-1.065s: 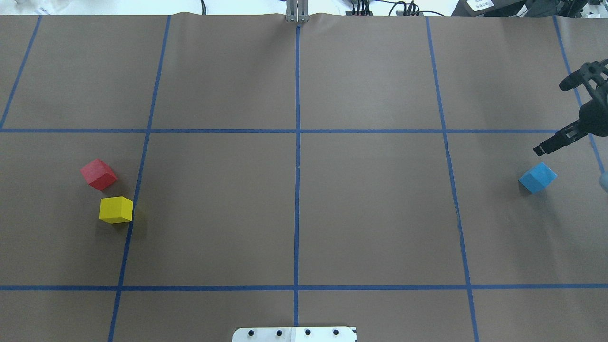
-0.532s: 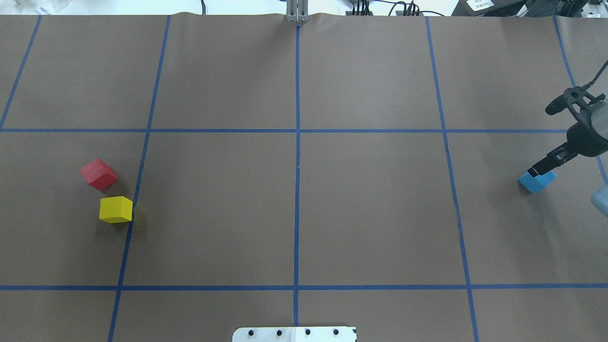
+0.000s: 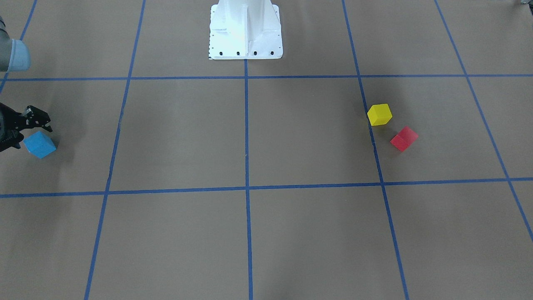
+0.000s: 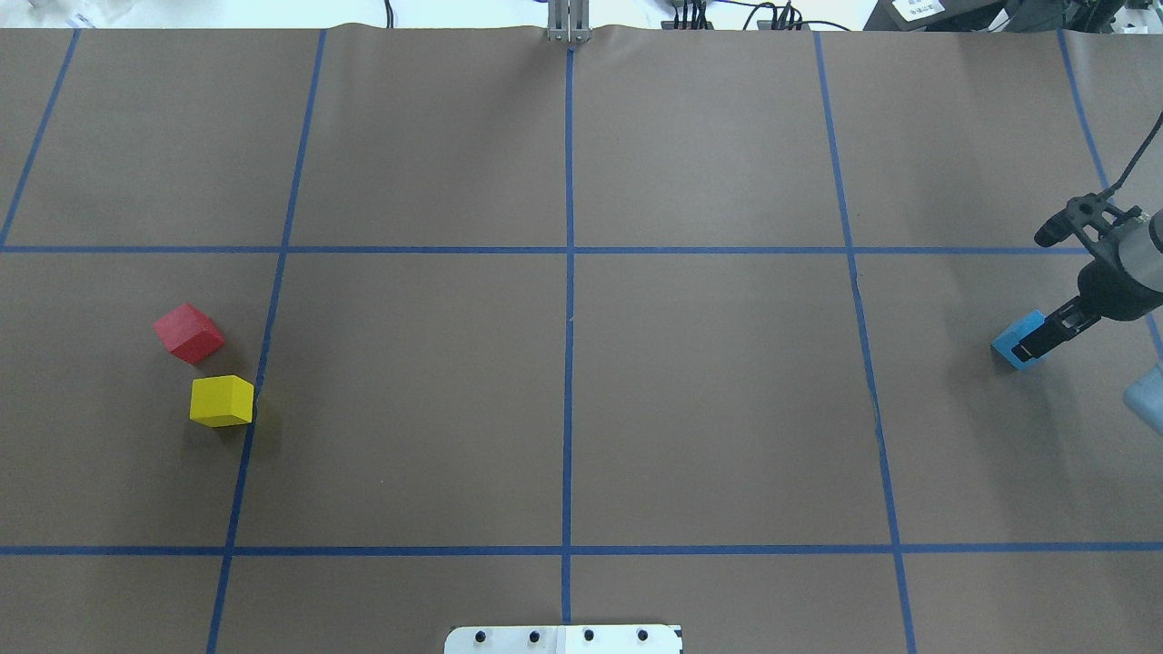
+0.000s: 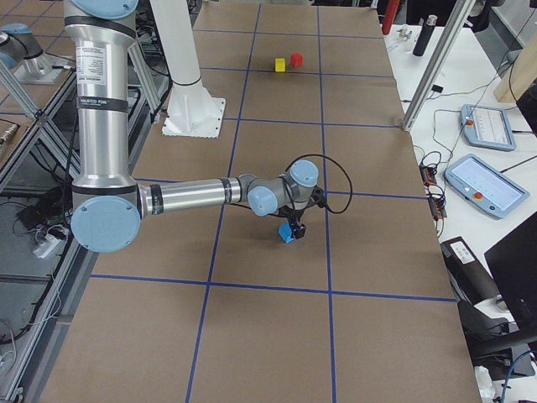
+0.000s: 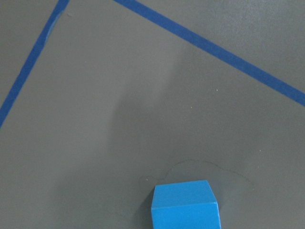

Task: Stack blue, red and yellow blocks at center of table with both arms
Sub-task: 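Lower the right gripper onto the blue cube and close it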

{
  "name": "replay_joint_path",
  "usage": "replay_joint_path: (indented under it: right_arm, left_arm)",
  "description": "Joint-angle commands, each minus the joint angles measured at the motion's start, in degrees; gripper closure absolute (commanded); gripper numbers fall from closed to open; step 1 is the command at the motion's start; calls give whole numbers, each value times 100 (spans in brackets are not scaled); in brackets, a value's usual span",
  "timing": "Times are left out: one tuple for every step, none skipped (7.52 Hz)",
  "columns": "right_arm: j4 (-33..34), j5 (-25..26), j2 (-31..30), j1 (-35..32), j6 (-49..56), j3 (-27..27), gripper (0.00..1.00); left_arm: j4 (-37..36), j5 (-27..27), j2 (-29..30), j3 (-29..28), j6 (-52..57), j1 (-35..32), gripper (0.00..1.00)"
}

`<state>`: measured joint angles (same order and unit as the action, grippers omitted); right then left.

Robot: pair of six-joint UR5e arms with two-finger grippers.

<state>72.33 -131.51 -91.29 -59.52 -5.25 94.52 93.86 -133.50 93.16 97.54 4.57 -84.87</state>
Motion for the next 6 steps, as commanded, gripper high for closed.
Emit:
replay_joint_path:
  right_arm:
    - [1, 20, 32, 63, 6, -92, 0]
    - [1, 55, 32, 63, 6, -127, 0]
    - [-8, 99, 41, 81, 6, -197, 0]
    - [-8, 117, 50, 107, -3, -223, 2]
    - [-17, 100, 58, 116, -20, -224, 27]
    - [-34, 47, 119, 107, -12, -276, 76]
  left_arm:
    - [0, 0, 0, 2, 0, 6, 0]
    - [0, 0, 0, 2, 0, -3, 0]
    - [0, 0, 0, 20, 0, 6, 0]
    - [0, -9, -9, 20, 0, -3, 0]
    - [0, 0, -18, 28, 0, -3, 0]
    - [0, 0, -18, 20, 0, -3, 0]
